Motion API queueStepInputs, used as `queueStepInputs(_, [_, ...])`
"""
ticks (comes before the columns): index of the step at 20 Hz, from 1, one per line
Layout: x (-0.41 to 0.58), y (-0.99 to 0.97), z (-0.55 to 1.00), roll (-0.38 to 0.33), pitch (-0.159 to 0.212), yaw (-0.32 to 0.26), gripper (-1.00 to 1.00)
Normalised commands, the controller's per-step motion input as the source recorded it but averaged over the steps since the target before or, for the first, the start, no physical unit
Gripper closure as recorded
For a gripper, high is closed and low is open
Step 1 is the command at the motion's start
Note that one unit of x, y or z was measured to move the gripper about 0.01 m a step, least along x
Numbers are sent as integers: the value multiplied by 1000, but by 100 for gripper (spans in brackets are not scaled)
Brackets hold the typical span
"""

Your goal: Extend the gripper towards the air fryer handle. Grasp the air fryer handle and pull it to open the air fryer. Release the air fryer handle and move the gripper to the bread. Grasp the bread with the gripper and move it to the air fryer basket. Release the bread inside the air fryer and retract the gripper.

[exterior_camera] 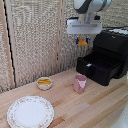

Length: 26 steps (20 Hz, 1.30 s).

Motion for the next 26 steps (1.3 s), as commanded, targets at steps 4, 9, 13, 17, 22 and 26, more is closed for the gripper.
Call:
queueStepInputs(4, [0, -576, 0, 84, -2, -187, 100])
queueStepInputs(9, [0, -438, -33, 42, -29, -265, 100])
queueStepInputs(13, [0, -467, -87, 29, -47, -264, 100])
queueStepInputs(17, [41, -502, -152, 37, -71, -247, 100])
queueStepInputs(22, [70, -540, -159, 59, -63, -217, 100])
queueStepInputs(26, [140, -582, -211, 133, -6, -88, 100])
